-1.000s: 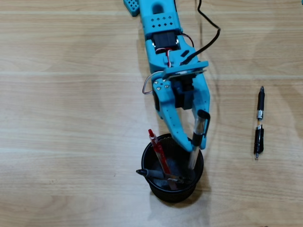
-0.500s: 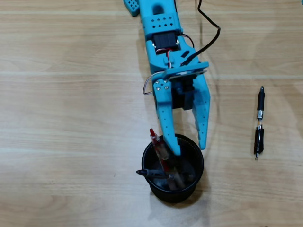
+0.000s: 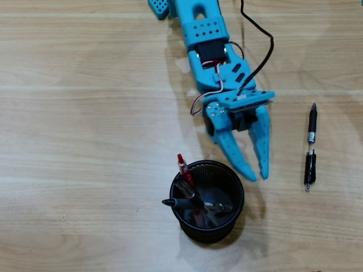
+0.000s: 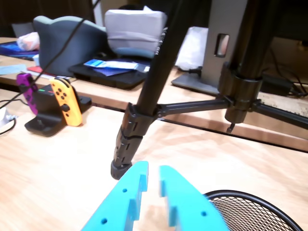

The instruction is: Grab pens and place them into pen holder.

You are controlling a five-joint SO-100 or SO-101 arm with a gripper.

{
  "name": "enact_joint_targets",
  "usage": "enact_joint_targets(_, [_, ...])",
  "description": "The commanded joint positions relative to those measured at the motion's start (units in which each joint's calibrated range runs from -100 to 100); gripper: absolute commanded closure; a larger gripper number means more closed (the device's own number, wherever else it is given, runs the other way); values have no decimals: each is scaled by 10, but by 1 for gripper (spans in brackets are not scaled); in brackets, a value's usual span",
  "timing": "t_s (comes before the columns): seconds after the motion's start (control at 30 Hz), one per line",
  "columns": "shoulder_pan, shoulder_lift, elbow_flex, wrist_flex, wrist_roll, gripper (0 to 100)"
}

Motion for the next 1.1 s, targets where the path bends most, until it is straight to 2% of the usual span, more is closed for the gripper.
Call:
enact_joint_targets(0.0, [-8,-83,27,-1,25,98])
enact_joint_targets(0.13, [-17,-136,62,36,46,98])
enact_joint_targets(0.37, [-31,-255,56,319,110,98])
enact_joint_targets(0.63, [-66,-370,63,586,223,98])
enact_joint_targets(0.83, [-109,-404,64,677,261,98])
enact_joint_targets(1.07, [-197,-354,51,671,257,98])
